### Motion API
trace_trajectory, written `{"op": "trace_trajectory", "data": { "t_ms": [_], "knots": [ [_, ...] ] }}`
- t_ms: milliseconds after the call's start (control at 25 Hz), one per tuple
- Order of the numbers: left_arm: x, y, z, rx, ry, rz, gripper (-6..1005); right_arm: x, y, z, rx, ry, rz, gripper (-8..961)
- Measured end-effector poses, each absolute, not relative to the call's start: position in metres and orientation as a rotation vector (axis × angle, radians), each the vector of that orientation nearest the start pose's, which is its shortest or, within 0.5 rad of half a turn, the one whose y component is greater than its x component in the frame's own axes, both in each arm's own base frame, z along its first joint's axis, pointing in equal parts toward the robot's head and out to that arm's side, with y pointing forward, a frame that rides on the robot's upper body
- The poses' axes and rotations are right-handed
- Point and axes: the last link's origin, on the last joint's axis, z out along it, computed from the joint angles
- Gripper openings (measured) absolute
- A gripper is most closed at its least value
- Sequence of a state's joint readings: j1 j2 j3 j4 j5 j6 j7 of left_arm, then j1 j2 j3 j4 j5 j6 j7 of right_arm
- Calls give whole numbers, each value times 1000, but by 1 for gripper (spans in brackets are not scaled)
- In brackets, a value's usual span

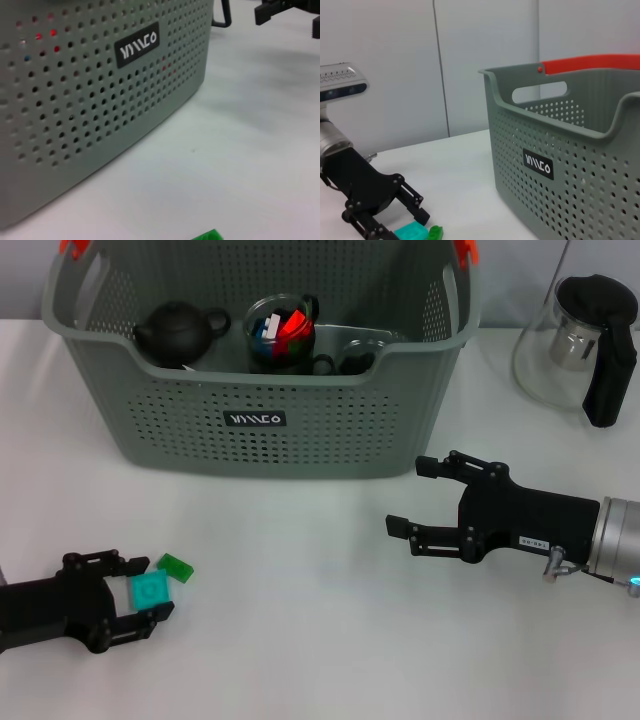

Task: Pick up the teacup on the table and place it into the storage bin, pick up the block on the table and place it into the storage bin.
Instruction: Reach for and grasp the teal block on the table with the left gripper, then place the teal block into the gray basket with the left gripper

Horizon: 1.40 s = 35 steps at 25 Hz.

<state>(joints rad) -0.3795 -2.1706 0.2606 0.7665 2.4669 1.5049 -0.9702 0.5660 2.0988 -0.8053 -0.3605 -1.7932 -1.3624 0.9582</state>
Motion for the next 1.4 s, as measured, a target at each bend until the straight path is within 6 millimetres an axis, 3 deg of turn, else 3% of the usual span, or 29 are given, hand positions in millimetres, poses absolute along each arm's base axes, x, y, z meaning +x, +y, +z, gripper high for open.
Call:
{"op": "trace_trajectory", "data": {
  "t_ms": [440,840,1160,1400],
  "knots": [
    [-365,258,1,-2586,-526,-218,656,260,325,-60,-2674,378,729,942],
    [-364,261,8,-2555,-608,-247,402,261,324,-60,-2677,379,729,941],
    [-362,260,9,-2571,-615,-265,405,261,323,-59,-2676,380,731,942],
    [-344,258,27,-2562,-574,-451,408,262,323,-59,-2674,384,735,942]
  ]
}}
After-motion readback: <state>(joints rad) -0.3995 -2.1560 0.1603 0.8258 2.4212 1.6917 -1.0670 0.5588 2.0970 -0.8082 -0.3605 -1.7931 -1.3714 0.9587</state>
